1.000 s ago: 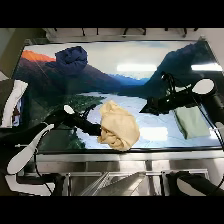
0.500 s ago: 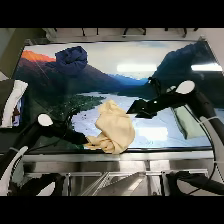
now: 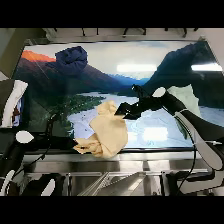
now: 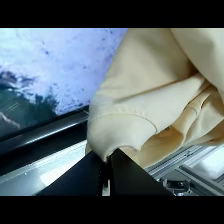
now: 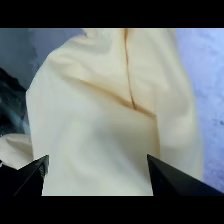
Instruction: Fold the shirts.
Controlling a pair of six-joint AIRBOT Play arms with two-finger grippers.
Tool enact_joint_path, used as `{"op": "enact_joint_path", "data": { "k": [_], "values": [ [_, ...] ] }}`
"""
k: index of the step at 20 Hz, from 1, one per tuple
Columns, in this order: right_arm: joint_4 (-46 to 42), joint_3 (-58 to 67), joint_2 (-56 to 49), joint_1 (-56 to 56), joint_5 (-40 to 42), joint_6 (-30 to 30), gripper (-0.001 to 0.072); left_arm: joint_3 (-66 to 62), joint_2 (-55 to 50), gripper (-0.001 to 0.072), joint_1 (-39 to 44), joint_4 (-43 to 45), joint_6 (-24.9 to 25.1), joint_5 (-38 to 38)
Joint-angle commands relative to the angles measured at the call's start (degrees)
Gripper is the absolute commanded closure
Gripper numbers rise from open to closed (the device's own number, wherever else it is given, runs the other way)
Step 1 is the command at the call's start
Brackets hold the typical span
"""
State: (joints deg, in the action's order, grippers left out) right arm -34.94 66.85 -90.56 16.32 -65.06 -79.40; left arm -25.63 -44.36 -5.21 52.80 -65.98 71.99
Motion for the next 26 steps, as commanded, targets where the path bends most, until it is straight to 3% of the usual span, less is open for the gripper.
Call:
{"op": "enact_joint_path", "data": {
  "k": [1,4,9,10,11,12,13,16,18,21,26],
  "values": [
    [-4.9,1.2,-1.2,-0.9,4.1,-3.7,0.0018,0.5,0.8,0.069,-2.6,0.1,-0.2,-0.3],
    [-8.7,1.2,-1.9,-2.4,4.0,-6.0,0.0018,0.5,-3.6,0.069,-2.6,0.0,-0.1,0.0],
    [-6.6,1.2,-8.7,1.9,3.8,-5.7,0.0019,0.5,-8.3,0.069,-2.6,0.0,-0.1,0.0],
    [-4.7,1.2,-9.6,3.0,4.0,-3.9,0.0094,0.5,-8.9,0.069,-2.6,0.0,-0.1,0.1],
    [-2.6,1.2,-10.1,3.9,4.3,-1.7,0.0317,0.5,-9.3,0.069,-2.6,0.0,-0.1,0.2],
    [-1.7,1.3,-10.0,4.0,4.7,-0.9,0.065,0.5,-9.8,0.069,-2.6,0.0,-0.1,0.3],
    [-1.6,1.6,-9.4,3.6,4.6,-0.9,0.0692,0.4,-10.3,0.069,-2.6,0.2,-0.1,0.6],
    [-3.2,1.9,-2.9,-0.2,3.0,-0.9,0.0692,-3.3,-10.4,0.069,-2.6,3.5,-0.9,3.1],
    [-9.8,1.9,4.5,-2.7,-0.4,-2.0,0.0693,-8.2,-6.6,0.069,-2.6,9.0,-5.0,3.6],
    [-21.0,1.9,18.0,-4.1,-3.3,-8.5,0.0693,-16.7,0.5,0.069,-2.6,16.7,-10.0,3.6],
    [-23.7,1.9,35.4,-2.4,-3.6,-13.3,0.0693,-28.9,9.5,0.069,-2.6,20.4,-14.0,5.0]
  ]
}}
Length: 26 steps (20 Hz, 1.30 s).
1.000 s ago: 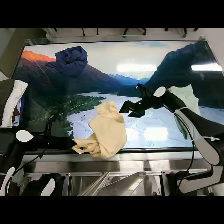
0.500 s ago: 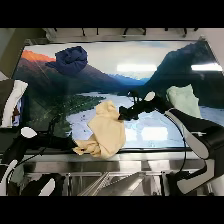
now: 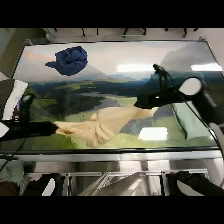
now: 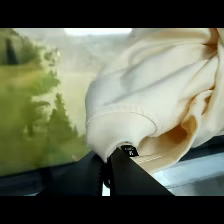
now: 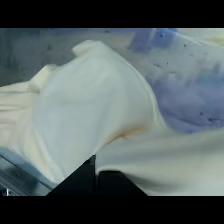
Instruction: Fold the shirts.
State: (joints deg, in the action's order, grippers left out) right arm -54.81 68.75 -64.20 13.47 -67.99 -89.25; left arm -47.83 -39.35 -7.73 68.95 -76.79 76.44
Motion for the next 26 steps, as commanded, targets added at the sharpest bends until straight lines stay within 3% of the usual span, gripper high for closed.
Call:
{"op": "enact_joint_path", "data": {
  "k": [1,5,9,13,15,17,20,21,22,26],
  "values": [
    [-5.3,0.0,11.7,0.5,-1.1,-4.3,0.0693,-9.6,5.4,0.069,-0.1,7.2,-4.6,1.2],
    [-7.8,0.0,19.1,0.5,-5.2,-5.4,0.0693,-19.7,6.1,0.069,0.0,16.3,-7.2,6.2],
    [-12.0,0.0,20.4,0.4,-6.0,-7.9,0.0692,-22.4,6.1,0.069,0.0,18.4,-7.3,6.6],
    [-11.6,0.0,12.4,0.5,-5.9,-8.1,0.0691,-10.1,6.1,0.069,0.0,17.6,-7.3,4.7],
    [-11.4,0.0,5.7,0.5,-4.8,-8.1,0.0692,-1.6,5.5,0.0691,0.0,11.5,-6.0,-0.6],
    [-11.4,0.0,-1.2,0.5,0.6,-7.8,0.0691,4.1,2.4,0.069,0.0,4.3,-3.5,-2.9],
    [-8.5,0.0,-9.8,0.5,11.3,-3.3,0.0672,8.9,-3.8,0.069,0.0,3.0,-3.1,-6.0],
    [-7.5,0.0,-11.7,0.4,13.2,-2.1,0.0438,9.7,-6.1,0.069,0.0,3.0,-2.2,-6.6],
    [-7.0,0.1,-13.0,0.1,13.6,-2.0,-0.0008,10.1,-8.4,0.069,0.0,3.0,-1.5,-7.1],
    [-1.1,0.0,-10.2,-3.7,-0.7,-2.0,0.0014,10.0,-14.9,0.069,0.0,3.0,-1.4,-9.3]
  ]
}}
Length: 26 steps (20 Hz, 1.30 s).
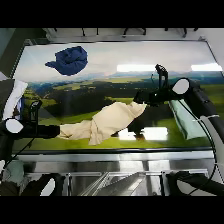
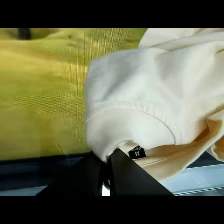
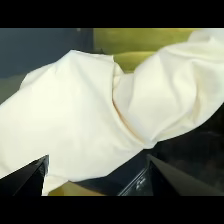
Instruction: Fold the shirts.
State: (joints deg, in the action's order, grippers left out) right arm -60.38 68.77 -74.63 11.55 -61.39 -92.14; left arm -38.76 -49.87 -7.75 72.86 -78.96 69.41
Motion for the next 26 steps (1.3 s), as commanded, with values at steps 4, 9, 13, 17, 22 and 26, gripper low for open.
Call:
{"op": "enact_joint_path", "data": {
  "k": [4,9,13,17,22,26],
  "values": [
    [4.8,-6.1,7.8,7.0,-10.2,-1.5,0.0014,0.9,-7.2,0.069,0.0,-1.2,0.7,-4.5],
    [7.7,-10.0,1.9,26.6,13.0,-6.9,0.0017,0.9,-7.0,0.069,0.0,-4.5,1.1,-5.3],
    [9.4,0.2,-12.1,32.2,16.1,-6.0,0.0018,0.9,-7.0,0.069,0.9,-5.4,1.1,-4.9],
    [8.5,10.2,-22.0,32.3,16.1,-7.2,0.0038,0.9,-7.0,0.069,3.2,-5.4,1.2,-4.6],
    [8.6,12.9,-24.8,32.3,15.2,-7.6,0.069,0.9,-7.0,0.069,4.4,-5.0,2.1,-4.7],
    [7.9,12.9,-21.2,30.6,10.6,-7.6,0.0692,0.9,-7.0,0.069,4.4,-4.9,2.6,-6.4]
  ]
}}
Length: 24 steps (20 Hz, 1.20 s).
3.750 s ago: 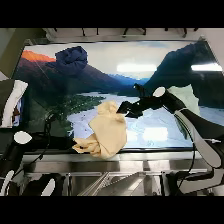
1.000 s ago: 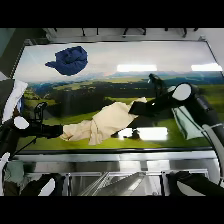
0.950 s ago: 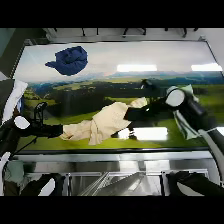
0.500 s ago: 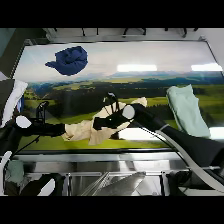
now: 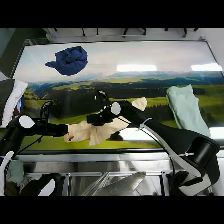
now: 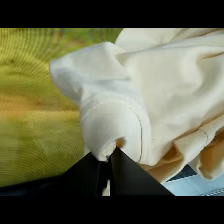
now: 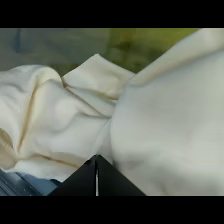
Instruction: Fold the shirts.
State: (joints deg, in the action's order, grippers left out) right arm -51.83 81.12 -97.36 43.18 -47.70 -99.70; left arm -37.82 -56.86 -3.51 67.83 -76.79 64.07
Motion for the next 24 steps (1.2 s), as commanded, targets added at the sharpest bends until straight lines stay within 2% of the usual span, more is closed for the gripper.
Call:
{"op": "enact_joint_path", "data": {
  "k": [1,3,4,5,6,7,13,18,19,21,24],
  "values": [
    [-2.6,0.6,3.4,-1.8,-5.2,0.0,0.0692,0.0,0.0,0.069,0.1,0.2,0.6,-1.0],
    [-11.3,0.6,7.9,-3.1,-8.9,-1.9,0.0691,0.0,0.0,0.069,0.1,0.0,0.9,-1.1],
    [-14.1,0.6,9.2,-3.5,-9.7,-2.5,0.0664,0.0,0.0,0.069,0.1,0.0,0.9,-1.1],
    [-14.4,0.6,9.6,-3.8,-9.7,-2.5,0.0313,0.0,0.0,0.069,0.1,0.0,0.9,-1.2],
    [-12.8,0.5,9.0,-3.7,-9.5,-2.5,0.0017,0.0,0.0,0.069,0.1,0.0,0.9,-1.0],
    [-10.7,0.5,7.9,-3.4,-9.2,-2.3,0.0016,0.0,0.0,0.069,0.1,0.0,0.9,-0.9],
    [-8.6,2.0,0.2,-0.3,-3.2,-2.5,0.0025,0.0,0.0,0.069,0.1,-0.1,0.9,-0.6],
    [-8.3,5.0,-3.7,0.2,-2.9,-3.0,0.0027,0.0,0.0,0.069,0.1,-0.1,0.9,-0.7],
    [-8.3,5.0,-4.1,0.4,-2.9,-3.2,0.0146,0.0,0.0,0.0689,0.1,-0.1,0.9,-0.7],
    [-8.2,5.0,-4.2,0.5,-3.3,-2.9,0.0686,0.0,0.0,0.069,0.1,-0.1,0.9,-0.7],
    [-7.5,5.5,-3.6,0.3,-3.4,-2.1,0.0692,0.0,0.0,0.069,0.1,-0.1,0.9,-1.0]
  ]
}}
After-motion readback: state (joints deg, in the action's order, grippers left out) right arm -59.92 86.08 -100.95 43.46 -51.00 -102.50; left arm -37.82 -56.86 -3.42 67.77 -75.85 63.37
